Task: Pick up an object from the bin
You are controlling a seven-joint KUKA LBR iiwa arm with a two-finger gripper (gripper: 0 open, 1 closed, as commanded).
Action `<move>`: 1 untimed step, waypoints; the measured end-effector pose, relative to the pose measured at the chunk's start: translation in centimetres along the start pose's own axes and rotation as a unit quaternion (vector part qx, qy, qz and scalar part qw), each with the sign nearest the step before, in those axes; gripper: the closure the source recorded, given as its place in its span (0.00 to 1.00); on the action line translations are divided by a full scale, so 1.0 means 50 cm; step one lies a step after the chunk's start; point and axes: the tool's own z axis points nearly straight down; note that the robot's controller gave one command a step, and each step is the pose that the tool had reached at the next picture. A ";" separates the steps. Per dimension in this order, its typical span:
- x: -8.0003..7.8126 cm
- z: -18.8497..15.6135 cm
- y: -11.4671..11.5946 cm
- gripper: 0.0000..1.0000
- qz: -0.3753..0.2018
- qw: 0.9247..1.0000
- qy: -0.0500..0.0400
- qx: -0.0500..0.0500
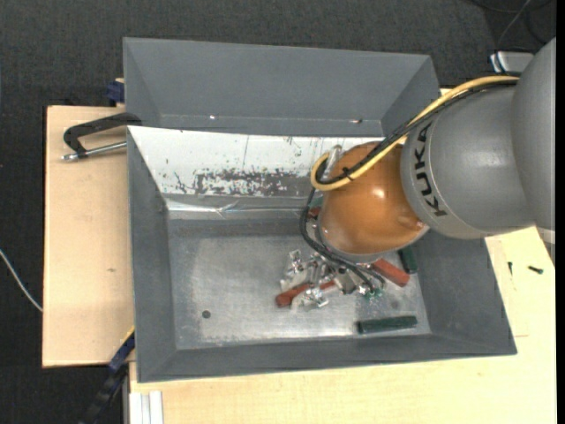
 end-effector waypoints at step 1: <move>0.000 0.000 0.000 1.00 0.000 1.000 0.000 0.000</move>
Offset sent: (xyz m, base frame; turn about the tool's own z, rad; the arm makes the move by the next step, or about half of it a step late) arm 0.0140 -0.0124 0.1194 0.0256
